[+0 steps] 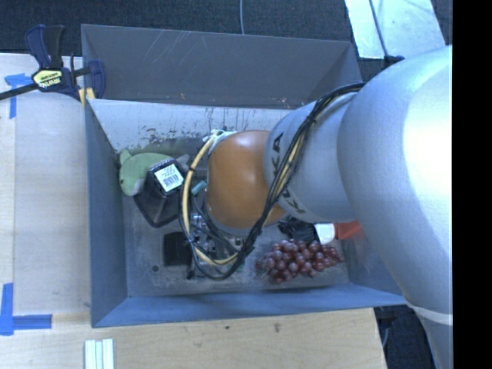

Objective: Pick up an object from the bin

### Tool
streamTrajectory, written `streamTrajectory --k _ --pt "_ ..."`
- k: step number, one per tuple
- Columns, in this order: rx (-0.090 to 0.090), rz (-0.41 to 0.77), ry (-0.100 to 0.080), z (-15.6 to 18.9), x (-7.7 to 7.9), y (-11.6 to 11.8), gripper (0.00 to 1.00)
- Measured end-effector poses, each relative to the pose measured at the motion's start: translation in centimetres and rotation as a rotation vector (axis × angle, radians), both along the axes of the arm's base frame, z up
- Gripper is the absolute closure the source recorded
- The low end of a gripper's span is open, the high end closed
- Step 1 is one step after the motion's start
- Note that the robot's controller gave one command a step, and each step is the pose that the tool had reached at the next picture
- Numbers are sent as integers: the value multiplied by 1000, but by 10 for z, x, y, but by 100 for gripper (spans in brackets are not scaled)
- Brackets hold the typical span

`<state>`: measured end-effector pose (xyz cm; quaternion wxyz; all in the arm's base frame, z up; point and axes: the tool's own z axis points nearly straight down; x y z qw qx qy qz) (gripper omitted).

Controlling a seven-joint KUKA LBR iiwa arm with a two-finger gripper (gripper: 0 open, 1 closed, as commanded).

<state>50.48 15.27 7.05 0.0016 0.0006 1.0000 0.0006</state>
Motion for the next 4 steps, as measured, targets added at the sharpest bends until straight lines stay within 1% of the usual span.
streamTrajectory --k 4 --pt "1 -1 0 0 0 0 100"
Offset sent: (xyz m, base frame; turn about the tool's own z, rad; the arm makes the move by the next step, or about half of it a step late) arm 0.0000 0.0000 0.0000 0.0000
